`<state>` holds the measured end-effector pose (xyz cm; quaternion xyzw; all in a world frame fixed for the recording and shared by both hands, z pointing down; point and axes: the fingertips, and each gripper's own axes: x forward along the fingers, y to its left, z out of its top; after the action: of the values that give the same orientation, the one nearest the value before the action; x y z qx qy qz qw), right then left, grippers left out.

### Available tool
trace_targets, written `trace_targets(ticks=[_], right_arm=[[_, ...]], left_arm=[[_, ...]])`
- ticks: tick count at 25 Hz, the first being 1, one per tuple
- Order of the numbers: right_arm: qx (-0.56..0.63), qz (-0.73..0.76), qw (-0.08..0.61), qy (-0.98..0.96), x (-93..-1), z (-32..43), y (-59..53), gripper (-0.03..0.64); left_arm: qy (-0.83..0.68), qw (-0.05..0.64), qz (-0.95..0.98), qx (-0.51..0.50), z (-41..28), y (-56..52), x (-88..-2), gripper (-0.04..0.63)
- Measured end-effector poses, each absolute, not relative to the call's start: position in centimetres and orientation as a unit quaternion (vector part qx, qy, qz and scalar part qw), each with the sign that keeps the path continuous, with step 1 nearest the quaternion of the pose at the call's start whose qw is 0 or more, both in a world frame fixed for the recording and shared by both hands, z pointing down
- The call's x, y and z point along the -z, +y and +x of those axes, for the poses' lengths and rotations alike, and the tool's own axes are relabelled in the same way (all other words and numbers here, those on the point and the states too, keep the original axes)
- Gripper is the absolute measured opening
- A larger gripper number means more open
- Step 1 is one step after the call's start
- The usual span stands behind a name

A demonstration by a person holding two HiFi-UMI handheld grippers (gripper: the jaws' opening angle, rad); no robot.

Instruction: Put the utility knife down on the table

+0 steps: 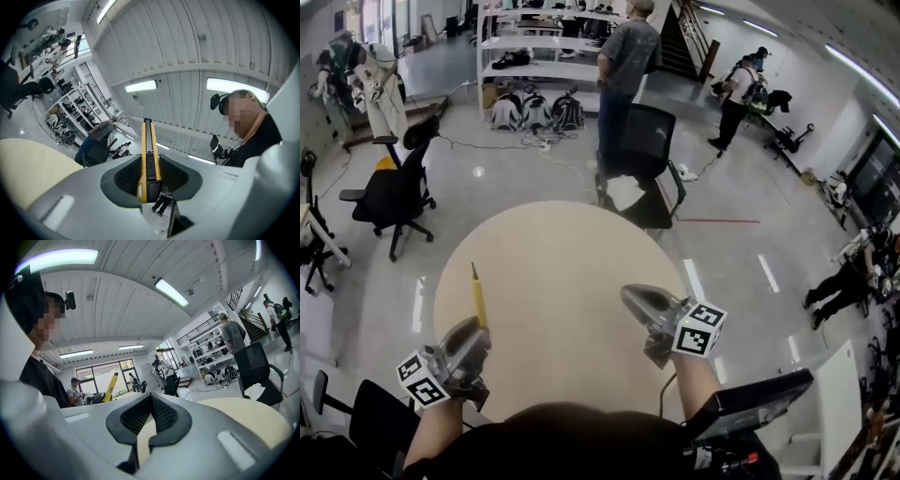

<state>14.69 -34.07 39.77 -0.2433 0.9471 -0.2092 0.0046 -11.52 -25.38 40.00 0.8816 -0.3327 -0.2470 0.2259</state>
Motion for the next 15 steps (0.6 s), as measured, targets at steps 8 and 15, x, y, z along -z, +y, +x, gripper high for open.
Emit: trace_targets(ticks=[8, 15], right_arm=[[0.223, -0.249, 0.032, 0.942, -41.2, 15.1, -35.5, 0.014], [0.217, -0.29, 0.019, 0.932, -40.6, 14.7, -35.6, 0.014]], left_arm=[[-0.312, 0.224, 0.896, 0.222, -9.2, -27.4, -39.5, 0.117], [-0.298, 0.206, 0.906, 0.219, -12.3, -30.5, -39.6, 0.117]])
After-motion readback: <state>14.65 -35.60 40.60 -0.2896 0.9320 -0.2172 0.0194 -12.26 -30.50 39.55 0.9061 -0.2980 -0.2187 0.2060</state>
